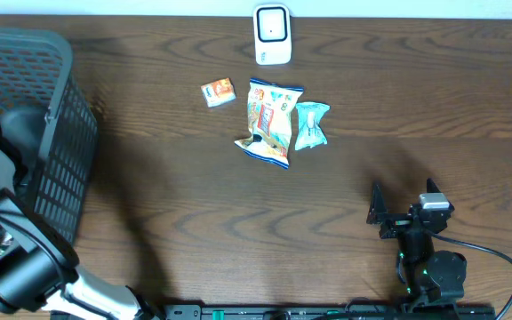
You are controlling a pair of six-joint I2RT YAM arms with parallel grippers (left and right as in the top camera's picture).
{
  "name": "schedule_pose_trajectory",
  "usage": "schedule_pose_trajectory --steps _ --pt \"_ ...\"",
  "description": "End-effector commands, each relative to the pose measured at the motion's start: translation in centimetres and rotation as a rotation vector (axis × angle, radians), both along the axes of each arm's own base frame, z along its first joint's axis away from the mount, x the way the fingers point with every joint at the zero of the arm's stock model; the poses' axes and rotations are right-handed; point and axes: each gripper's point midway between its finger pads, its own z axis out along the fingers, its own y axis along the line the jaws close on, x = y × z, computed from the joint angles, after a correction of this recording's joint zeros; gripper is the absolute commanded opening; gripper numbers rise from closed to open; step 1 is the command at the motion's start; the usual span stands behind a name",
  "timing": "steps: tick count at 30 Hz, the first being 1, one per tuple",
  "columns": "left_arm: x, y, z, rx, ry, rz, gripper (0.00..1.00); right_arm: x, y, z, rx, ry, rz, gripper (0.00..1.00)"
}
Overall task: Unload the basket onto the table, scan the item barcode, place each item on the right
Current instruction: 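Move the left gripper back into the basket toward the green tissue pack, then grasp the green-and-white tissue pack with the left gripper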
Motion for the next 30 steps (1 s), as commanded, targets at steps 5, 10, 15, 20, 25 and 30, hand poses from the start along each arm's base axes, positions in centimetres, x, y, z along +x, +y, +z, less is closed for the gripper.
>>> schedule_pose_trajectory --steps 5,10,15,20,25,30 --pt "-1.5 1.2 -2.1 -0.013 0.032 0.071 0.71 0.0 -0.2 0.0 0.010 -0.001 -0.011 0.99" --pt "-3.0 1.6 -3.5 -0.072 0.032 0.106 0.71 0.0 -0.2 0.0 0.010 -0.001 -0.011 0.99" --pt "-2.7 1.1 -4.8 -0.167 -0.044 0.106 0.69 0.0 -0.2 0.0 0.010 -0.001 -0.011 0.99" --pt "-2.6 0.8 -5.0 -0.186 -0.044 0.085 0.24 0.0 -0.2 0.0 0.010 -0.001 -0.011 0.99" --pt "-2.6 0.9 -4.5 -0.179 -0.052 0.085 0.07 0.0 -0.2 0.0 0.010 -0.001 -0.011 0.99" --pt "-2.1 0.9 -0.5 -0.121 -0.113 0.070 0.07 0.0 -0.2 0.0 0.010 -0.001 -0.011 0.99"
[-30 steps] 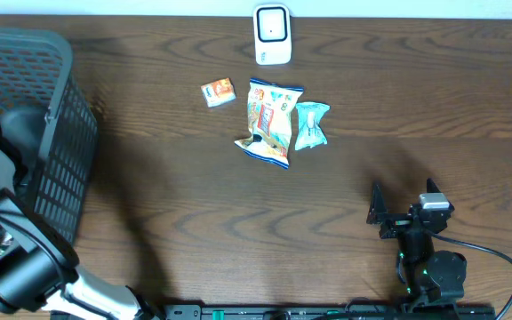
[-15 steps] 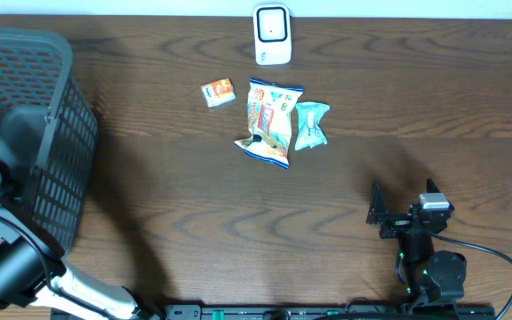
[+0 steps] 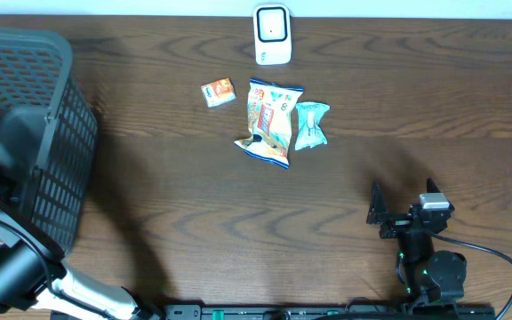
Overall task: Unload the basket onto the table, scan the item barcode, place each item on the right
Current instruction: 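Grasp the green-and-white tissue pack with the left gripper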
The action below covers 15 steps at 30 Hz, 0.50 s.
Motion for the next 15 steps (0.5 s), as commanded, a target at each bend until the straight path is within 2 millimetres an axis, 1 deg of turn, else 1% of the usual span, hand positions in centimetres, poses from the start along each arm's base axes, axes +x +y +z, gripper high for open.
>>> schedule_pose_trajectory --steps 1,3,5,7,8,11,13,15 --pt "1.0 -0.6 3.6 0.032 -0.096 -0.020 0.07 0.0 -0.2 0.0 0.010 -0.001 -0.011 0.99" --pt "1.5 -0.7 7.2 0.099 -0.165 -0.031 0.07 0.0 -0.2 0.0 0.010 -0.001 -0.011 0.99" --pt "2.1 -1.1 11.3 0.176 -0.259 -0.030 0.07 0.0 -0.2 0.0 0.010 -0.001 -0.011 0.99" --pt "3.2 -2.1 15.4 0.234 -0.379 -0.070 0.07 0.0 -0.2 0.0 0.010 -0.001 -0.011 0.99" --pt "3.9 -3.0 17.4 0.250 -0.451 -0.105 0.07 0.0 -0.2 0.0 0.010 -0.001 -0.011 0.99" --pt "6.8 -6.5 23.2 0.256 -0.704 -0.243 0.07 0.0 -0.2 0.0 0.010 -0.001 -0.011 0.99" --pt "8.5 -9.6 26.7 0.229 -0.872 -0.321 0.07 0.0 -0.2 0.0 0.010 -0.001 -0.011 0.99" --pt "9.9 -13.0 29.6 0.186 -1.014 -0.392 0.07 0.0 -0.2 0.0 0.010 -0.001 -0.011 0.99"
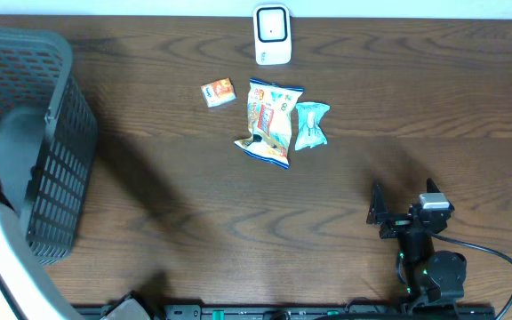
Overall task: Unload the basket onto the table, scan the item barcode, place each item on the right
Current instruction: 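Grasp the green-and-white tissue pack with the left gripper, then carry the green tissue pack out and release it beside the orange pack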
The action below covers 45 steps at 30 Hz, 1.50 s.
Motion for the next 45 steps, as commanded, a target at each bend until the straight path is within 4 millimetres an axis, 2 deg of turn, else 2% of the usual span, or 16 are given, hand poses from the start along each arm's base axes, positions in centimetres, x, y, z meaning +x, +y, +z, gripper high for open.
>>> schedule_pose_trajectory --steps 1,5,7,9,12,15,19,24,28,29,31,34,36,38,42,45 --pt "3.6 -6.8 3.6 -0.101 -0.208 -0.254 0.07 0.0 -0.2 0.0 0.010 -0.001 -0.011 0.99" --pt "6.3 -13.7 6.5 -0.030 -0.269 -0.468 0.07 0.0 -0.2 0.0 0.010 -0.001 -0.011 0.99" --pt "7.7 -17.4 6.6 0.015 -0.248 -0.592 0.07 0.0 -0.2 0.0 0.010 -0.001 -0.011 0.99" --pt "9.1 -20.5 5.6 0.044 -0.204 -0.682 0.07 0.0 -0.2 0.0 0.010 -0.001 -0.011 0.99" --pt "11.4 -24.4 2.8 0.084 -0.102 -0.773 0.07 0.0 -0.2 0.0 0.010 -0.001 -0.011 0.99" --pt "13.5 -27.4 -1.2 0.081 0.002 -0.809 0.07 0.0 -0.2 0.0 0.010 -0.001 -0.011 0.99" --pt "16.1 -31.7 -7.1 0.057 0.124 -0.888 0.07 0.0 -0.2 0.0 0.010 -0.001 -0.011 0.99" --pt "17.9 -36.6 -14.8 0.025 0.258 -0.981 0.07 0.0 -0.2 0.0 0.010 -0.001 -0.011 0.99" --pt "18.6 -39.1 -18.7 0.017 0.304 -1.023 0.08 0.0 -0.2 0.0 0.010 -0.001 -0.011 0.99" --pt "18.7 -39.6 -19.5 0.016 0.314 -1.031 0.11 0.0 -0.2 0.0 0.010 -0.001 -0.011 0.99" --pt "18.9 -40.2 -20.9 0.011 0.331 -1.040 0.28 0.0 -0.2 0.0 0.010 -0.001 -0.011 0.99" --pt "19.0 -40.5 -22.2 0.001 0.350 -1.041 0.32 0.0 -0.2 0.0 0.010 -0.001 -0.011 0.99" --pt "18.9 -40.5 -22.6 0.000 0.358 -1.041 0.42 0.0 -0.3 0.0 0.010 -0.001 -0.011 0.99" --pt "18.9 -40.5 -22.5 0.001 0.356 -1.041 0.58 0.0 -0.2 0.0 0.010 -0.001 -0.011 0.99" --pt "19.1 -40.5 -22.0 0.004 0.342 -1.040 0.67 0.0 -0.2 0.0 0.010 -0.001 -0.011 0.99" --pt "19.2 -40.3 -20.6 0.029 0.321 -1.049 0.67 0.0 -0.2 0.0 0.010 -0.001 -0.011 0.99"
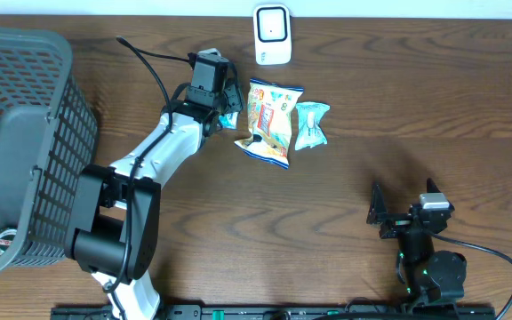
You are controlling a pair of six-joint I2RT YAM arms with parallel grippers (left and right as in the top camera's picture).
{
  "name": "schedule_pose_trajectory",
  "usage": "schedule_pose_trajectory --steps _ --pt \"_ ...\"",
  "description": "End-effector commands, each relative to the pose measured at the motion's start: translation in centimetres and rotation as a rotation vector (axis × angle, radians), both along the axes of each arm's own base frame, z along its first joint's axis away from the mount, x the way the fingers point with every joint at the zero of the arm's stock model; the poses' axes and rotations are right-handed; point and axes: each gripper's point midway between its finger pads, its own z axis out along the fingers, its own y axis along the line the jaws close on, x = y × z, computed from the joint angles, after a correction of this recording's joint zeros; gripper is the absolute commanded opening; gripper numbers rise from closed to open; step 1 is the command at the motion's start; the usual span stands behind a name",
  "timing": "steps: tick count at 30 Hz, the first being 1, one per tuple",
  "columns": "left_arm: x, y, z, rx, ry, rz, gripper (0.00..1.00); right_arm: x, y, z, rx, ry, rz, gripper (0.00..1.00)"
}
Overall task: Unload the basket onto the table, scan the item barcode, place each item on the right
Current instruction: 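Carry the green tissue pack out and release it beside the orange pack, then reach the left gripper into the basket and grasp the dark green box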
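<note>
A white barcode scanner (272, 34) stands at the table's far edge. In front of it lie an orange-and-blue snack bag (269, 123) and a small teal packet (310, 124). My left arm reaches across the table, and its gripper (226, 107) hangs just left of the snack bag, pointing down. The wrist hides its fingers and whatever lies under them, and no small orange box shows. My right gripper (379, 212) rests open at the near right, holding nothing.
A large dark mesh basket (34, 142) fills the left side of the table. A black cable (496, 258) loops by the right arm's base at the near edge.
The left arm was folded at the left edge by the basket. It now stretches over the spot where the small orange box lay, and the box no longer shows. The right arm has not moved.
The left arm stayed at the far left near the basket through the three earlier moments, shifting a little, while the orange box, snack bag and teal packet lay untouched. Now its gripper is over the box's place beside the snack bag.
</note>
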Motion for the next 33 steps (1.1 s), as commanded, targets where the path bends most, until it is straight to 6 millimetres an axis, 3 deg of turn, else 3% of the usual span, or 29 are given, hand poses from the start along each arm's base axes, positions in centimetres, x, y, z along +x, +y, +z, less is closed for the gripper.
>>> schedule_pose_trajectory --steps 1,4,7,11,15,19,26,29,33 --pt "0.4 0.9 2.8 0.022 -0.065 0.008 0.67 0.0 -0.3 0.0 0.010 -0.001 -0.011 0.99" --pt "0.5 1.7 6.5 0.040 -0.146 0.006 0.68 0.0 -0.2 0.0 0.010 -0.001 -0.011 0.99" --pt "0.0 4.2 11.3 0.075 -0.240 0.070 0.68 0.0 -0.2 0.0 0.010 -0.001 -0.011 0.99" --pt "-2.2 10.2 16.8 0.184 -0.321 0.236 0.69 0.0 -0.2 0.0 0.010 -0.001 -0.011 0.99" --pt "-5.8 17.8 19.4 0.314 -0.303 0.465 0.69 0.0 -0.2 0.0 0.010 -0.001 -0.011 0.99" --pt "-9.7 25.4 19.5 0.400 -0.215 0.659 0.69 0.0 -0.2 0.0 0.010 -0.001 -0.011 0.99" --pt "-17.3 37.4 17.3 0.386 -0.048 1.035 0.70 0.0 -0.2 0.0 0.010 -0.001 -0.011 0.99" --pt "-19.2 40.0 16.5 0.297 -0.032 1.105 0.70 0.0 -0.2 0.0 0.010 -0.001 -0.011 0.99" --pt "-19.2 40.9 15.7 0.108 -0.055 1.049 0.70 0.0 -0.2 0.0 0.010 -0.001 -0.011 0.99"
